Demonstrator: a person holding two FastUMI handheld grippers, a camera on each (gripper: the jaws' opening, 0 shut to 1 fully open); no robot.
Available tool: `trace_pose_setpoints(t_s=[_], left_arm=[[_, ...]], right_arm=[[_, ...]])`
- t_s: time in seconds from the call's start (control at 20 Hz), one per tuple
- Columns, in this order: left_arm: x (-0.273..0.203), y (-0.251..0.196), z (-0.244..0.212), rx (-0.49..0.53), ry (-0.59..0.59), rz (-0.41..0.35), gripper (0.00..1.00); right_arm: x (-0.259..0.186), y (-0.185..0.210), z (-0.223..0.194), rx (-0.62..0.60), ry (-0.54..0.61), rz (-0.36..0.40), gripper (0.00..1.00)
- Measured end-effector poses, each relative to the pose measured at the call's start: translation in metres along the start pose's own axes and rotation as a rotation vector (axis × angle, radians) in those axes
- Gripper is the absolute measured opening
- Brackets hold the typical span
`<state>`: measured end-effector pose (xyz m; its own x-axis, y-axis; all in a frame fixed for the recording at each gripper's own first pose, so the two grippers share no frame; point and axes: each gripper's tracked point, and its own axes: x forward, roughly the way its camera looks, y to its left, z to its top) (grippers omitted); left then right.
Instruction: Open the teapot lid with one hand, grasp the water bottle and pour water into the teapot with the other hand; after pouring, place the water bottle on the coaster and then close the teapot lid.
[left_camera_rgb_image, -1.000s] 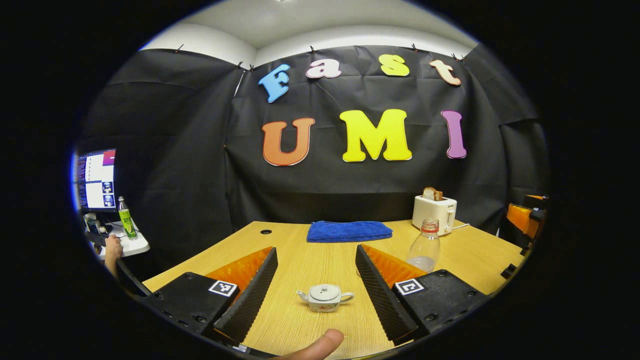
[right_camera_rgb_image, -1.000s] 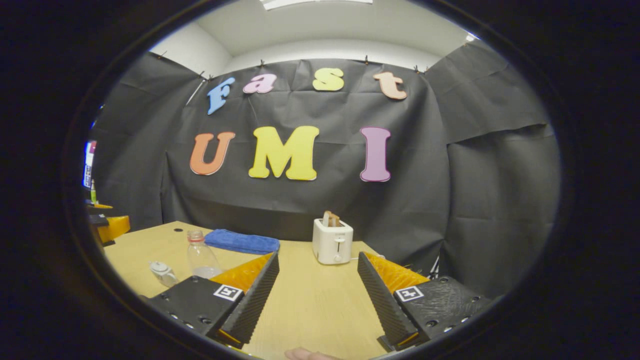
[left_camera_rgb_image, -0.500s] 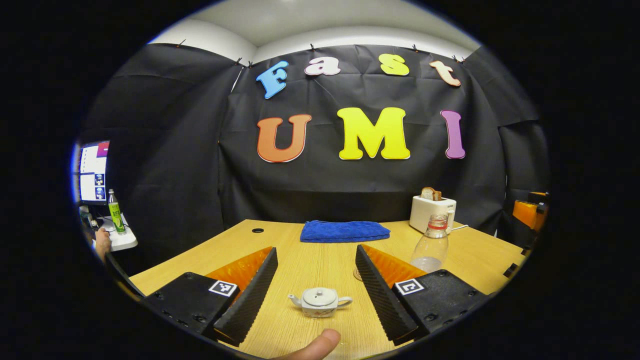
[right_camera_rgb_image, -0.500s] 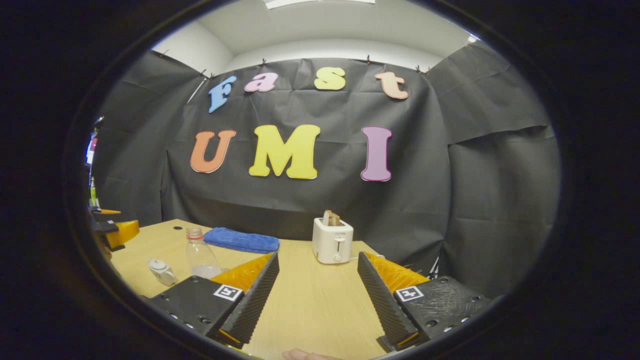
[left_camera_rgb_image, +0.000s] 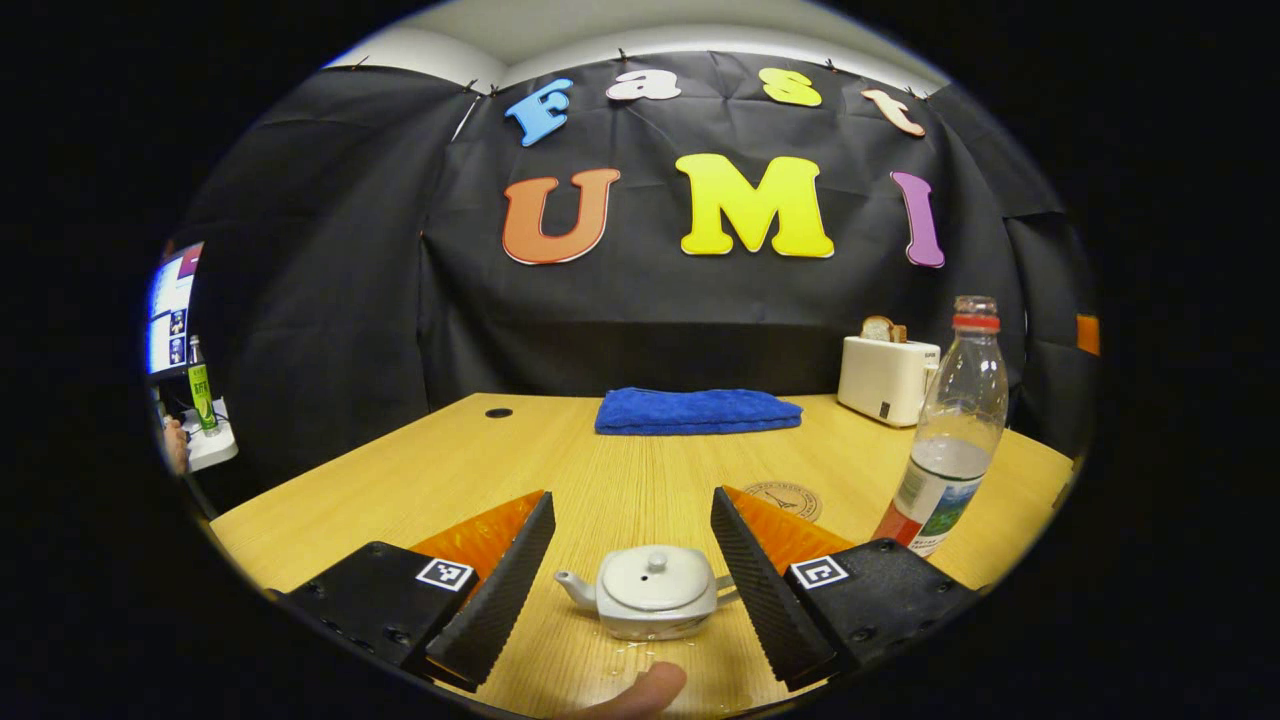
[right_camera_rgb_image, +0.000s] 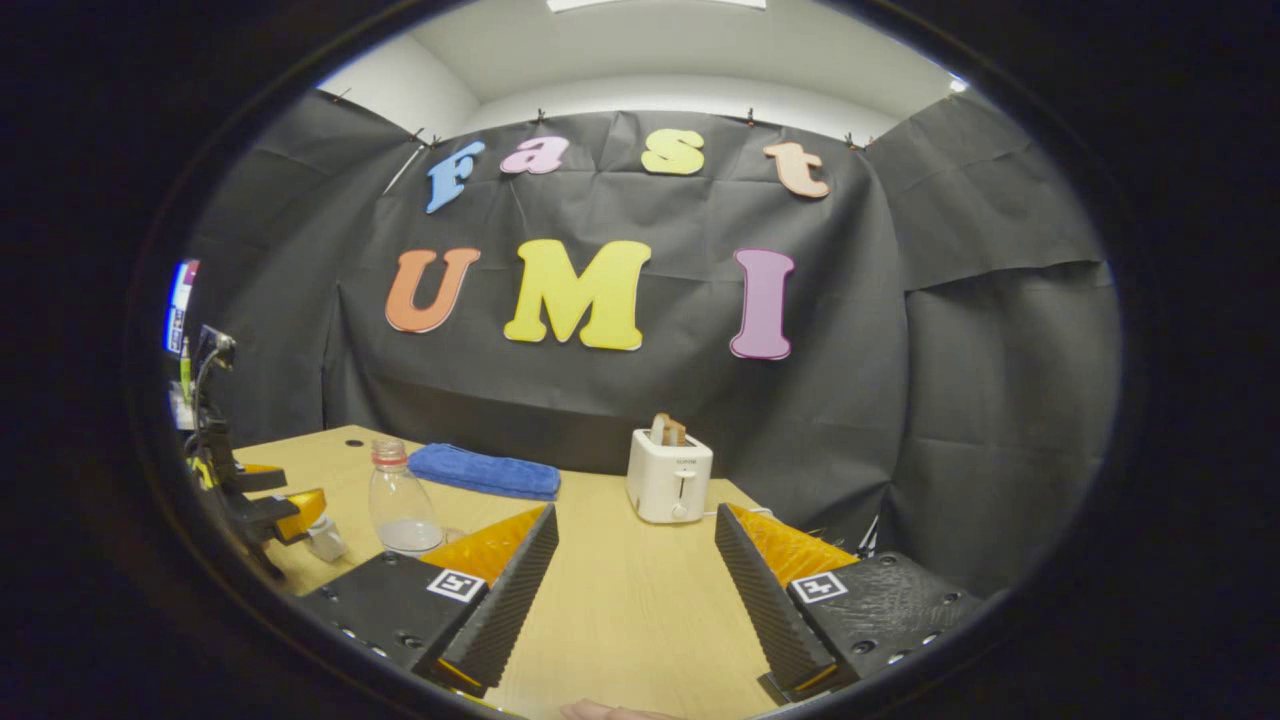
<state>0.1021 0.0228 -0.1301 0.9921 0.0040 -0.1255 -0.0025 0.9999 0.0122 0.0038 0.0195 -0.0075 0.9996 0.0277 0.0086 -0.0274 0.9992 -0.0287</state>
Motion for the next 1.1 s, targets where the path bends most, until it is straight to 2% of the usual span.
trace_pose_setpoints(t_s=[0.1,0.2,0.3,0.45,0.5,0.7,0.75,0.9,0.95,1.1], left_arm=[[0.002,-0.004,0.001,0.007,-0.015,-0.012,0.98],[0.005,-0.006,0.000,0.008,-0.021,-0.017,0.91],[0.008,-0.007,-0.005,0.016,-0.008,-0.020,0.79],[0.009,-0.007,-0.008,0.004,0.017,-0.023,0.55],[0.012,-0.008,-0.008,0.001,0.014,-0.026,0.54],[0.012,-0.005,-0.009,0.008,0.013,-0.020,0.33],[0.013,-0.007,-0.009,0.011,0.013,-0.024,0.25],[0.013,-0.011,-0.006,0.008,-0.008,-0.055,0.19],[0.013,-0.010,-0.005,0.008,-0.008,-0.053,0.10],[0.011,-0.010,-0.002,0.000,-0.016,-0.053,0.06]], right_arm=[[0.001,0.002,-0.001,0.002,0.002,0.005,0.95],[0.002,0.004,-0.004,0.002,0.011,0.008,0.95],[0.003,0.006,-0.006,0.002,0.020,0.012,0.95],[0.002,0.007,-0.007,-0.001,0.020,0.014,0.95],[0.002,0.007,-0.006,-0.002,0.019,0.014,0.95],[0.002,0.012,-0.009,-0.004,0.025,0.021,0.95],[0.002,0.013,-0.009,-0.005,0.027,0.023,0.95],[0.002,0.019,-0.011,-0.011,0.031,0.033,0.95],[0.002,0.021,-0.012,-0.015,0.031,0.037,0.95],[0.002,0.029,-0.014,-0.019,0.033,0.054,0.97]])
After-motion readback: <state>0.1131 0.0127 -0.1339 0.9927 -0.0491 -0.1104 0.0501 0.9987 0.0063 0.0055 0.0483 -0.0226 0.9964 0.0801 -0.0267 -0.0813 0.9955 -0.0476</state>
